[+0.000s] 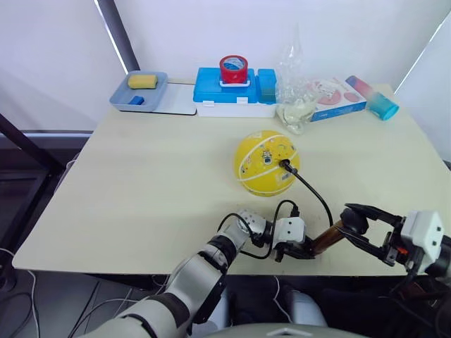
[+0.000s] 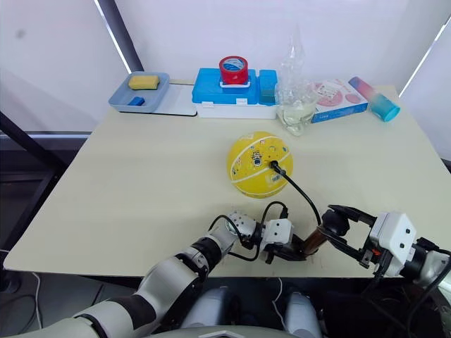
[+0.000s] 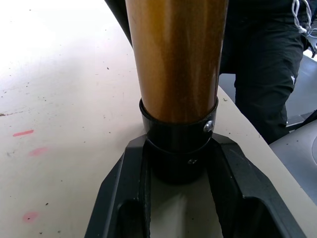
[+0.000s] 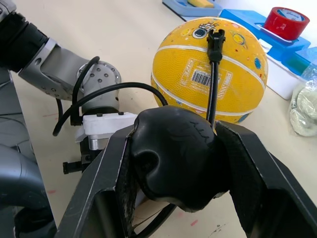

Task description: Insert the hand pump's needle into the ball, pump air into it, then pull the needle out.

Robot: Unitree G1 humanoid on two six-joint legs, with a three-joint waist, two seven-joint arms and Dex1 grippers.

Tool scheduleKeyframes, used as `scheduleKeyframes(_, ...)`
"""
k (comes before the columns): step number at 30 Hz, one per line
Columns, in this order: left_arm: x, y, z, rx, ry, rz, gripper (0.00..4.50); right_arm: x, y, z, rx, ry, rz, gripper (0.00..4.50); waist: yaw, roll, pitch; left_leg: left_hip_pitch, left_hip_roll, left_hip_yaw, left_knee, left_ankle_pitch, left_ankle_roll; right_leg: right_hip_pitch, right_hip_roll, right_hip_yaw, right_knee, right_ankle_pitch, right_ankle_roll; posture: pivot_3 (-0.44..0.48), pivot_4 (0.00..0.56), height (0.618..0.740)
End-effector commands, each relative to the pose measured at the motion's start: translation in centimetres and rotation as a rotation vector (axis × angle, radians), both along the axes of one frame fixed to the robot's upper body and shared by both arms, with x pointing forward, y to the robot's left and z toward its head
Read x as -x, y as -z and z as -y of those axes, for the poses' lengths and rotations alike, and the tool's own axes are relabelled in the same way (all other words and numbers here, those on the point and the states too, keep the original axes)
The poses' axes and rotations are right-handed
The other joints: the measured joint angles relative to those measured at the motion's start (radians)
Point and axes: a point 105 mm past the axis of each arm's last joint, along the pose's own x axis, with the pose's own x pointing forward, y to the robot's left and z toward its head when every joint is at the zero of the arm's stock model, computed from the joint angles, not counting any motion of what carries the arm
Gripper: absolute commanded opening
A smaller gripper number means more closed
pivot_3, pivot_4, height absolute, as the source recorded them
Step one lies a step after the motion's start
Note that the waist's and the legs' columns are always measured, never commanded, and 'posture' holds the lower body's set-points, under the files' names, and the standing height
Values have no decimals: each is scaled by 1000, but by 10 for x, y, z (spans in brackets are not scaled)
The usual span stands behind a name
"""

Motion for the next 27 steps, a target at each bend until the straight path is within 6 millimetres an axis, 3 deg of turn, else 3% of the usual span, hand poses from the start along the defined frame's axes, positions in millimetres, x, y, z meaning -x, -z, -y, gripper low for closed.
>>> scheduleKeyframes(1,4,12,-8,-63,8,-20,1098,3,-42,2,-71,-25,57,1905,1,2,1,0,0,0,0,0,0,0,0,0,0,0,0,0,150,737)
scheduleKeyframes(8,4,12,-7,-63,14,-22,1098,14,-110,9,-76,-36,153,1905,1,6,4,-1,-1,0,0,0,0,0,-1,0,-1,0,0,0,150,737)
scheduleKeyframes(12,4,11,-7,-64,18,-21,1098,18,-137,13,-50,-34,180,1905,0,6,5,-1,0,0,0,0,0,0,-1,0,-1,0,0,0,150,737)
scheduleKeyframes(15,4,11,-8,-65,18,-19,1098,19,-146,11,-42,-42,178,1905,1,6,6,-2,0,0,0,0,0,0,-2,0,-1,0,0,0,150,737)
scheduleKeyframes(17,4,11,-8,-66,20,-18,1098,17,-137,4,-44,-61,129,1905,1,6,6,-2,0,0,0,0,0,-1,-2,0,-1,0,0,0,150,737)
scheduleKeyframes(22,3,11,-8,-66,18,-19,1098,10,-87,-1,2,-62,-22,1905,0,4,5,-2,0,0,0,0,0,-1,-1,0,-2,0,0,0,150,737)
scheduleKeyframes(25,3,11,-8,-67,15,-20,1098,4,-41,-3,41,-59,-119,1905,-1,1,3,-1,0,0,0,0,0,0,-1,0,-1,0,0,0,150,737)
scheduleKeyframes(27,3,11,-8,-67,15,-18,1098,4,-20,-5,67,-74,-157,1905,-2,0,1,-1,0,0,0,0,0,0,0,0,0,0,0,0,150,737)
